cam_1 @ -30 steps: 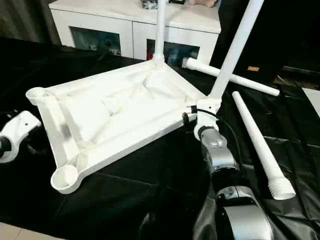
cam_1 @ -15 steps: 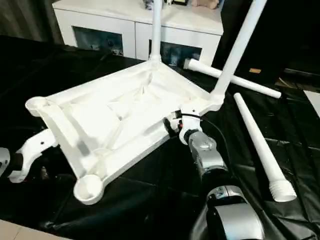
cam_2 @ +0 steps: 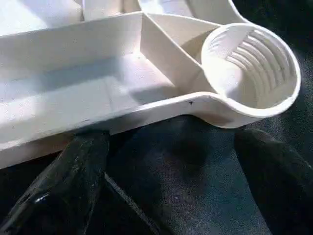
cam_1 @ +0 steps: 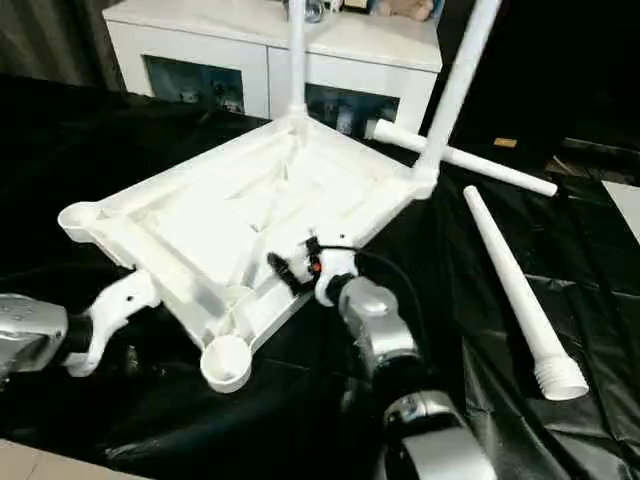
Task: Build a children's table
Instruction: Rotate table base
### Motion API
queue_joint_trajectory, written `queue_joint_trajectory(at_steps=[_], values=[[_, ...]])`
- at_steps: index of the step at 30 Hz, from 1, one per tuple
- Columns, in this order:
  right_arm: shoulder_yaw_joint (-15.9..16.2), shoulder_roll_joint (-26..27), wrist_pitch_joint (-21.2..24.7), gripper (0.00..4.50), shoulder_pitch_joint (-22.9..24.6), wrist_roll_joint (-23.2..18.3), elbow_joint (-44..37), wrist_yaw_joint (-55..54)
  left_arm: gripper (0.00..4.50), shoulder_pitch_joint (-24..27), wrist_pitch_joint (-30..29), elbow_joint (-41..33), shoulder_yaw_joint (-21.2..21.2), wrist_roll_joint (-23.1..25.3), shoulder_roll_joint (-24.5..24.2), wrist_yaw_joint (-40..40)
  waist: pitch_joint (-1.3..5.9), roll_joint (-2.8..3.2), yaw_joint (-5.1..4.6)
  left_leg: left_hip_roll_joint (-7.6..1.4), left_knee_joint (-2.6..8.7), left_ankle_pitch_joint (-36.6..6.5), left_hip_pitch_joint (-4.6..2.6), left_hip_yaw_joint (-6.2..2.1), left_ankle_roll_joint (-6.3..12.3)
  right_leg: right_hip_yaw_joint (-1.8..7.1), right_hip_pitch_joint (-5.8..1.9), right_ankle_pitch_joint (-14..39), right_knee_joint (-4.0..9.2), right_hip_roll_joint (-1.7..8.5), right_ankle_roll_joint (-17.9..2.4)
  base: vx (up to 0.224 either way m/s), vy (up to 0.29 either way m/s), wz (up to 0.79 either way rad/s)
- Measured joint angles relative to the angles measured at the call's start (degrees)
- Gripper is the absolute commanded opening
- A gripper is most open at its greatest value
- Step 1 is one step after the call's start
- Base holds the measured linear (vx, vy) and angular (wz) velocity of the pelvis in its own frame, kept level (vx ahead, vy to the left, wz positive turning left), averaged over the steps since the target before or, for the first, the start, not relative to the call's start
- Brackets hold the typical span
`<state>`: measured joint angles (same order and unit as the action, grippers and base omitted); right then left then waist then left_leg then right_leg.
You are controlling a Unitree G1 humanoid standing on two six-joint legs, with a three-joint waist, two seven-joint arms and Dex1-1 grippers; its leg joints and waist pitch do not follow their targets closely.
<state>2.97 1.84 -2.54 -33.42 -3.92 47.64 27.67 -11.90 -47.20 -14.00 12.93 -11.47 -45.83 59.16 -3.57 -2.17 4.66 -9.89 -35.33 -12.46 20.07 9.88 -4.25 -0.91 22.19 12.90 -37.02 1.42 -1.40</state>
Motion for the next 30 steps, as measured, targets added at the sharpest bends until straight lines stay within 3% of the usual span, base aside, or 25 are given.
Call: queue_joint_trajectory(at_steps=[8, 13, 17, 20, 24, 30], values=[[2.0, -0.5, 2.0, 4.5, 3.6, -0.3, -7.0, 3.8, 4.43, -1.4, -0.7, -1.0, -0.7, -2.0, -1.6, 1.8, -0.1, -0.02, 0.24, 0.0, 0.01, 0.0, 0.2, -0.01, 0.0, -0.01, 0.15, 0.0, 0.01, 0.0, 0.0, 0.0, 0.0, 0.0], [1.6, -2.8, 4.3, 4.5, 5.0, -3.0, -15.6, 6.3, 4.43, -9.3, 3.0, -0.9, -6.4, -3.2, -4.4, 2.7, -0.15, -0.02, 0.44, -0.06, 0.01, 0.3, 0.87, 0.0, -0.04, -0.02, 0.57, 0.0, -0.02, -0.01, 0.0, 0.0, 0.0, 0.0], [0.7, -8.0, 6.4, 4.5, 6.7, -5.0, -25.9, 9.8, 4.43, -13.0, 6.5, 1.7, -7.3, -2.3, -5.2, 3.9, -0.13, 0.06, 0.42, -0.04, 0.04, 0.3, 0.97, 0.03, 0.02, 0.01, 0.59, 0.0, 0.17, -0.01, 0.1, 0.0, 0.0, 0.0], [0.4, -11.7, 8.2, 4.5, 8.6, -5.1, -30.3, 12.5, 4.43, -14.1, 9.9, 4.8, -4.9, -0.7, -4.9, 4.3, -0.13, 0.05, 0.37, -0.05, 0.09, 0.3, 1.05, 0.04, 0.01, -0.01, 0.65, 0.0, 0.24, -0.03, 0.2, 0.0, 0.0, 0.0], [4.5, -19.7, 11.1, 4.5, 12.4, -3.8, -35.9, 19.6, 4.43, -16.9, 16.6, 10.2, 1.2, 3.8, -4.6, 6.7, -0.2, 0.18, 0.48, -0.05, 0.14, 0.2, 1.02, 0.04, 0.11, -0.01, 0.6, 0.0, 0.29, -0.03, 0.2, 0.0, 0.0, 0.0], [7.0, -28.1, 16.6, 4.5, 16.8, -3.0, -44.2, 26.4, 4.43, -19.6, 26.9, 21.9, 10.8, 12.5, -4.8, 11.7, -0.32, 0.36, 0.26, -0.07, 0.15, 0.3, 0.91, 0.03, 0.06, -0.01, 0.62, 0.0, 0.12, -0.04, 0.2, 0.0, 0.0, 0.0]])
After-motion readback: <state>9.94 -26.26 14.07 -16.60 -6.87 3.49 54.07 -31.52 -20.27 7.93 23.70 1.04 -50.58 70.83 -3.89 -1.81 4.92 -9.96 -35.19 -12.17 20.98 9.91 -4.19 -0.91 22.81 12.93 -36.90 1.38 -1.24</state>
